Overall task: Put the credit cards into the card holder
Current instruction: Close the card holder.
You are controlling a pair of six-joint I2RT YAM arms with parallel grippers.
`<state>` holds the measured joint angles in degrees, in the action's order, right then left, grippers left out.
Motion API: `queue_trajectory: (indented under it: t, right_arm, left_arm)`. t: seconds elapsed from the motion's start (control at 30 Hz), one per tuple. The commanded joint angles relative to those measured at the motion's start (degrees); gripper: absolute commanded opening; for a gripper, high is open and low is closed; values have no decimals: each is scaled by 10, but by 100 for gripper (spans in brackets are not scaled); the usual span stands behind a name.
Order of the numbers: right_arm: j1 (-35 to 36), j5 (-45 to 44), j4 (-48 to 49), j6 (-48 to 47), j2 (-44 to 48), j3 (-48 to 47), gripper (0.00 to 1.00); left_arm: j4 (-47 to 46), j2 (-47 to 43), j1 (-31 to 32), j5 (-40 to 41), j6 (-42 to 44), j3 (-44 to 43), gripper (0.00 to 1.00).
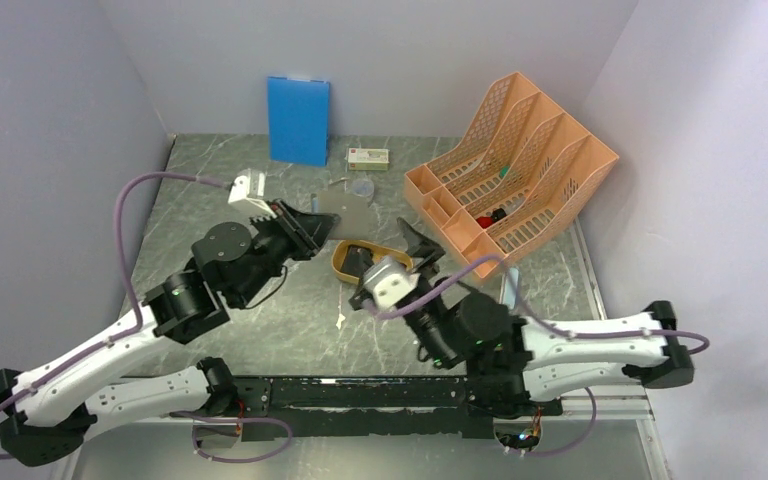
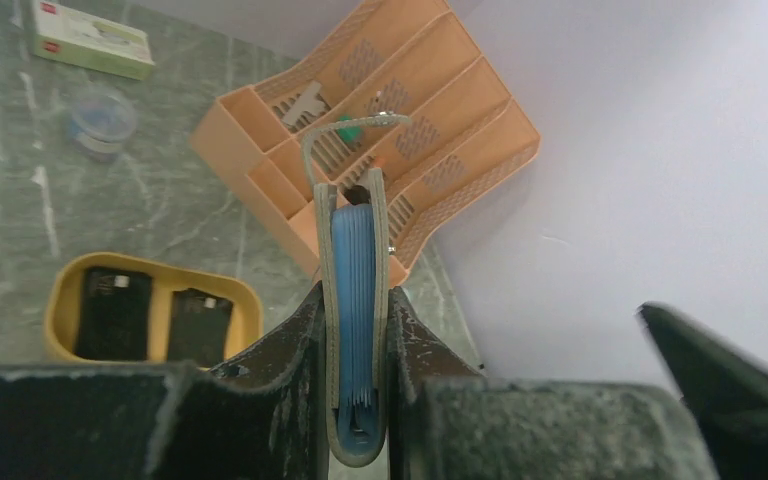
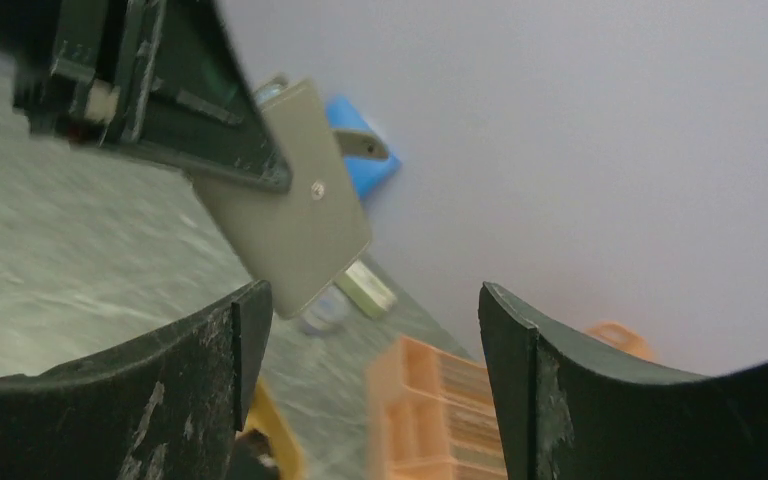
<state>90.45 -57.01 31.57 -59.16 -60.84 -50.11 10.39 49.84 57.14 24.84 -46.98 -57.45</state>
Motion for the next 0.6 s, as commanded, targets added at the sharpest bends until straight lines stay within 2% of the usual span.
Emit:
queue_trajectory:
  t: [0.0, 0.13, 0.27, 0.4, 0.57]
  right_arm:
    - [-35, 171, -366, 407, 52, -85, 79]
    - [-146, 353, -415, 529, 75, -133, 74]
    - [-239, 488, -447, 565, 94, -177, 67]
    - [-251, 539, -496, 570, 91, -227, 66]
    - [-252, 563, -542, 582, 86, -274, 62]
  left_arm:
    - [52, -53, -3, 24, 89, -29, 5]
    - [92, -69, -3, -94, 156, -37, 5]
    - [110, -85, -2, -203, 180, -34, 5]
    - [92, -113, -2, -263, 179, -22, 5]
    - [90, -96, -2, -332, 172, -42, 5]
